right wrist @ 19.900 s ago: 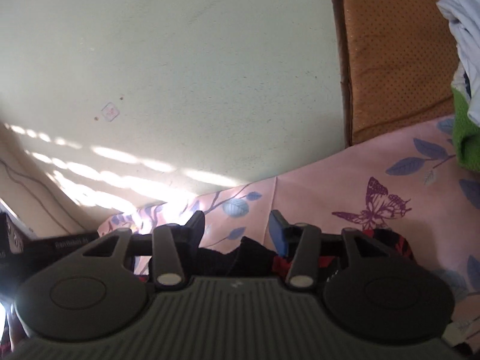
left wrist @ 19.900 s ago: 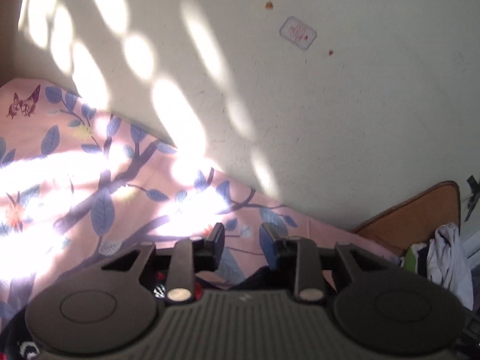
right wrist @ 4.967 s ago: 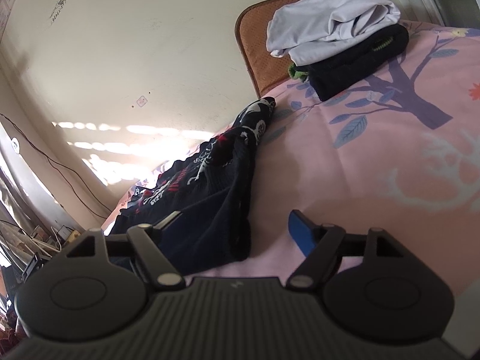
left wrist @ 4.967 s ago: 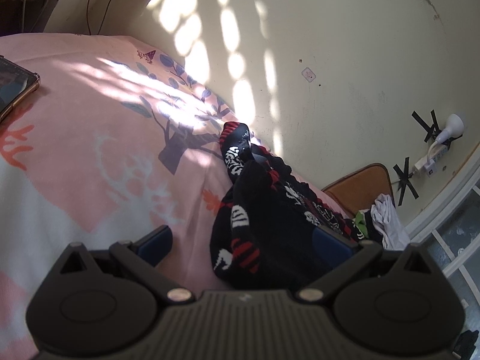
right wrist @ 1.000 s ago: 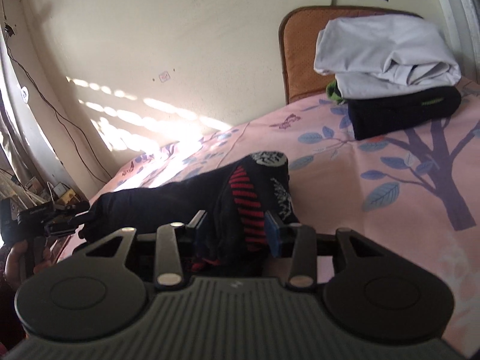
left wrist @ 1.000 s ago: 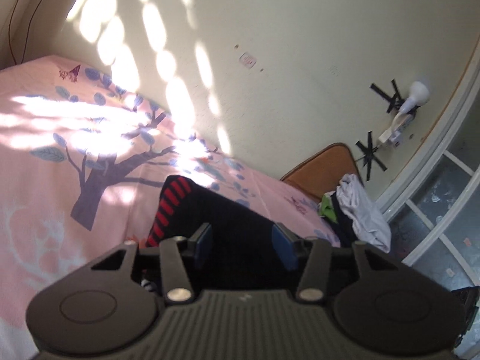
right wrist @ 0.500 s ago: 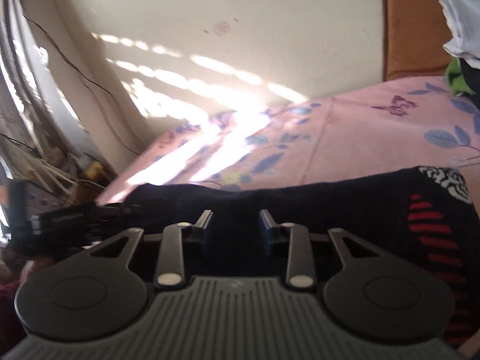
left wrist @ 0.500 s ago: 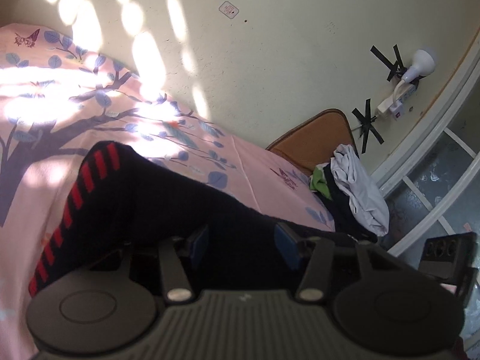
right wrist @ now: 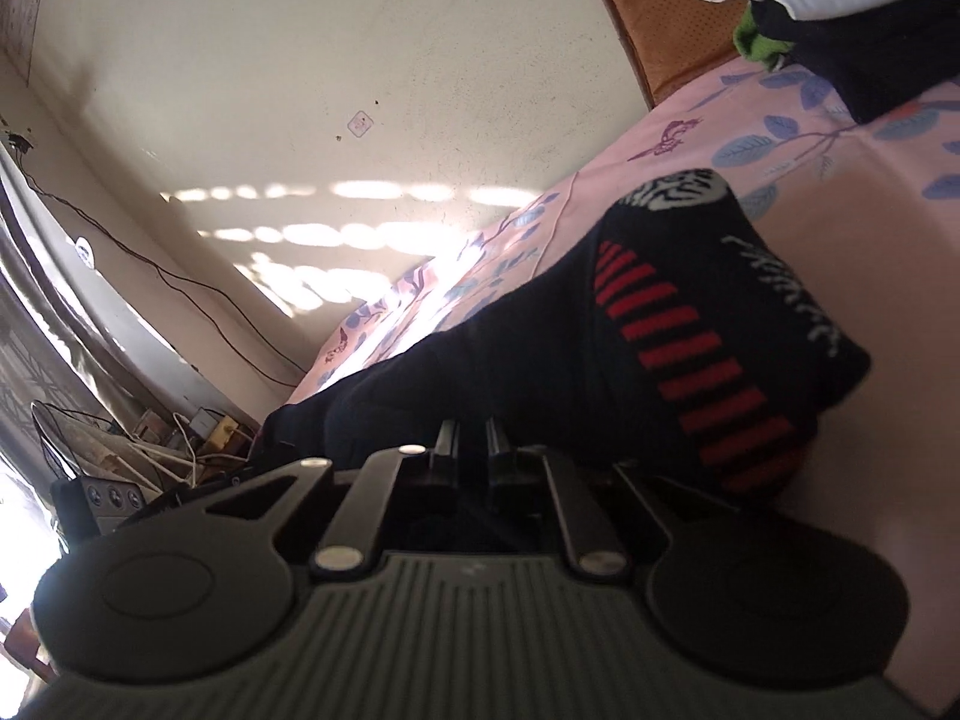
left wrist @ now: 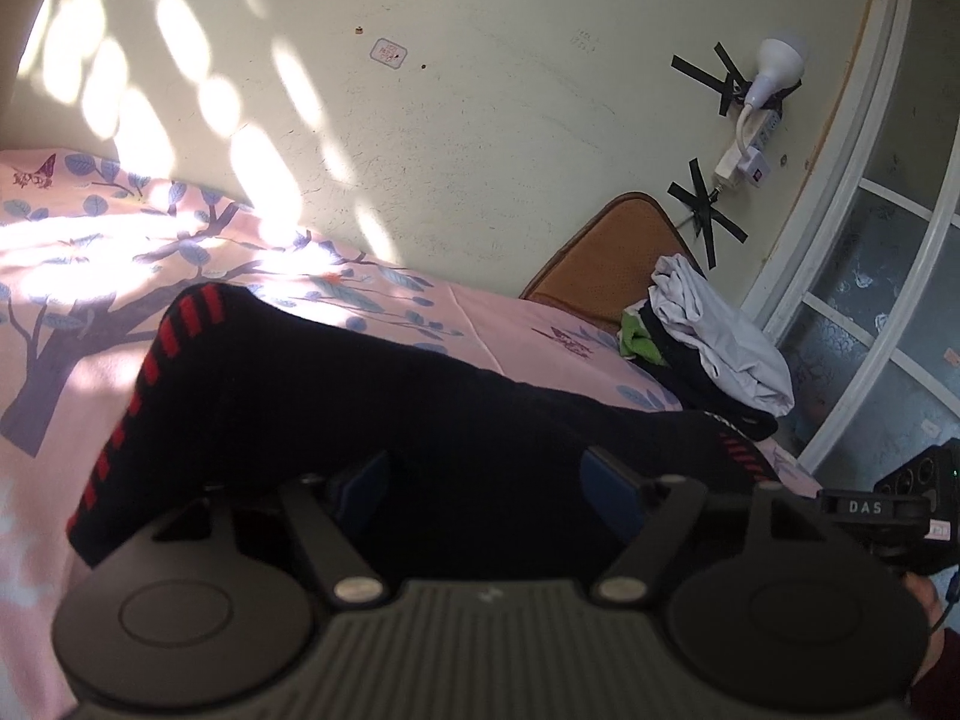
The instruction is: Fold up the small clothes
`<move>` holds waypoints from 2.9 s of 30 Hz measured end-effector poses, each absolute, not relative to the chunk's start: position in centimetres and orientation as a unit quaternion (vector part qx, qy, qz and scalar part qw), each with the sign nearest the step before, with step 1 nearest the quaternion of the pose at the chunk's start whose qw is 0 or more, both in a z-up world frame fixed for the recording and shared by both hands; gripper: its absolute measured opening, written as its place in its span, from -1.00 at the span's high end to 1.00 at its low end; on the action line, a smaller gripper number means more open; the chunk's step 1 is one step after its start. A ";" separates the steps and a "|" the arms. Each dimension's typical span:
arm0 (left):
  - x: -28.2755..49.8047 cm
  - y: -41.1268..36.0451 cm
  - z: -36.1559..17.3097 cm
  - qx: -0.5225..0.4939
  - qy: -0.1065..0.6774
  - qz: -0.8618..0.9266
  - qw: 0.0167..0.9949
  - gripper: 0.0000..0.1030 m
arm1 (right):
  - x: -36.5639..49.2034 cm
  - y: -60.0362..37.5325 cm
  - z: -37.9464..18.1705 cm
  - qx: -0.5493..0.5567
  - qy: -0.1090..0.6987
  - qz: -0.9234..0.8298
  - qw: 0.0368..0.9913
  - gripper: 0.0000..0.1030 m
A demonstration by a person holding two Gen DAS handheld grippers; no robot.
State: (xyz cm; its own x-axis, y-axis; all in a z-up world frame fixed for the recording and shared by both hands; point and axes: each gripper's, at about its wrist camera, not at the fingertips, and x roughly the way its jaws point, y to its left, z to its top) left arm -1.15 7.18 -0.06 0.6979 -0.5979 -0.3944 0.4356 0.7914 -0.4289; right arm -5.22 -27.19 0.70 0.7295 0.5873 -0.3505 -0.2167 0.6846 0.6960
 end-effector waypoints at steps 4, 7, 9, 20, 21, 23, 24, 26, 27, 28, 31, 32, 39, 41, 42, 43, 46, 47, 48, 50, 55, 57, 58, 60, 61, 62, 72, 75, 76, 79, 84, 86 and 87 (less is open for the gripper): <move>-1.8 6.2 0.2 -0.121 0.261 -0.281 0.916 -0.75 | -6.1 -27.2 0.9 0.322 0.270 0.228 0.878 0.50; -2.1 5.6 0.3 -0.103 0.263 -0.268 0.921 -0.77 | -6.1 -26.1 1.3 0.291 0.266 0.231 0.889 0.27; -2.3 5.3 0.3 -0.095 0.263 -0.259 0.924 -0.80 | -6.1 -25.1 1.7 0.265 0.261 0.234 0.898 0.10; -3.3 2.8 0.3 -0.022 0.279 -0.171 0.945 -1.00 | -6.3 -23.2 1.7 0.183 0.249 0.237 0.921 -0.20; -3.4 2.6 0.3 -0.015 0.280 -0.166 0.945 -1.00 | -6.3 -23.2 1.7 0.181 0.249 0.237 0.921 -0.20; -3.6 2.4 0.3 -0.008 0.282 -0.161 0.946 -1.00 | -6.4 -23.0 1.7 0.174 0.249 0.235 0.923 -0.23; -3.6 2.3 0.3 -0.004 0.283 -0.158 0.946 -1.00 | -6.5 -22.9 1.7 0.169 0.249 0.235 0.924 -0.25; -3.7 2.1 0.3 0.002 0.284 -0.152 0.947 -1.00 | -6.6 -22.6 1.7 0.158 0.248 0.234 0.927 -0.30; -3.7 2.0 0.3 0.006 0.284 -0.150 0.947 -1.00 | -6.7 -22.5 1.7 0.152 0.248 0.233 0.928 -0.31; -3.7 1.9 0.3 0.010 0.287 -0.147 0.947 -1.00 | -6.7 -22.3 1.7 0.147 0.248 0.232 0.929 -0.32; -3.6 1.3 0.2 0.034 0.292 -0.140 0.945 -1.00 | -6.7 -22.3 1.7 0.144 0.249 0.232 0.929 -0.33; -3.6 1.1 0.2 0.041 0.294 -0.139 0.945 -1.00 | -6.7 -22.4 1.7 0.144 0.249 0.232 0.929 -0.34; -3.6 1.5 0.2 0.033 0.292 -0.144 0.945 -1.00 | -6.9 -22.4 1.7 0.143 0.248 0.233 0.929 -0.39; -3.6 1.5 0.2 0.033 0.293 -0.145 0.945 -1.00 | -6.9 -22.4 1.7 0.144 0.247 0.234 0.929 -0.40; -3.6 1.5 0.2 0.035 0.293 -0.145 0.944 -1.00 | -6.9 -22.4 1.7 0.145 0.246 0.234 0.929 -0.40; -3.6 1.5 0.2 0.036 0.293 -0.145 0.944 -1.00 | -6.9 -22.4 1.7 0.145 0.246 0.233 0.930 -0.40; -3.6 1.5 0.2 0.037 0.293 -0.146 0.944 -1.00 | -7.1 -22.5 1.8 0.146 0.241 0.228 0.932 -0.41; -3.7 1.5 0.2 0.037 0.293 -0.147 0.944 -1.00 | -7.2 -22.5 1.8 0.145 0.238 0.226 0.933 -0.42; -3.7 1.6 0.2 0.036 0.293 -0.148 0.944 -1.00 | -7.3 -22.6 1.8 0.145 0.235 0.222 0.935 -0.43; -3.8 1.8 0.2 0.031 0.289 -0.153 0.944 -1.00 | -7.6 -22.6 1.9 0.145 0.230 0.214 0.938 -0.45; -4.3 3.2 0.4 -0.011 0.269 -0.154 0.951 -1.00 | -8.2 -22.8 1.9 0.147 0.230 0.195 0.942 -0.47; -4.2 3.7 0.4 -0.027 0.269 -0.157 0.950 -1.00 | -8.5 -23.0 1.9 0.148 0.231 0.190 0.943 -0.48; -4.1 3.8 0.4 -0.032 0.272 -0.158 0.949 -1.00 | -8.7 -23.1 1.8 0.148 0.232 0.189 0.943 -0.48; -3.9 3.9 0.4 -0.035 0.277 -0.159 0.947 -1.00 | -9.0 -23.1 1.8 0.147 0.234 0.185 0.943 -0.49; -3.8 3.8 0.3 -0.033 0.279 -0.158 0.947 -1.00 | -9.1 -23.1 1.8 0.146 0.236 0.183 0.943 -0.49; -3.7 3.7 0.3 -0.029 0.281 -0.157 0.946 -1.00 | -9.0 -23.2 1.7 0.146 0.240 0.181 0.943 -0.49; -3.3 3.2 0.1 -0.012 0.300 -0.155 0.941 -1.00 | -8.7 -24.1 1.3 0.190 0.243 0.203 0.929 -0.70; -3.3 2.7 0.1 0.015 0.311 -0.157 0.937 -1.00 | -8.7 -24.2 1.3 0.195 0.243 0.206 0.927 -0.70; -3.3 2.4 0.1 0.025 0.313 -0.156 0.936 -1.00 | -8.7 -24.1 1.4 0.191 0.244 0.206 0.928 -0.70; -3.4 2.1 0.0 0.036 0.315 -0.152 0.936 -1.00 | -8.8 -23.9 1.4 0.182 0.244 0.205 0.930 -0.71; -3.5 2.3 0.0 0.026 0.315 -0.156 0.936 -1.00 | -8.7 -23.8 1.4 0.187 0.245 0.211 0.927 -0.77; -3.5 2.4 0.0 0.029 0.316 -0.156 0.935 -1.00 | -8.6 -23.8 1.4 0.185 0.247 0.216 0.926 -0.80; -3.5 2.3 0.0 0.030 0.316 -0.155 0.935 -1.00 | -8.6 -23.9 1.4 0.186 0.247 0.217 0.926 -0.80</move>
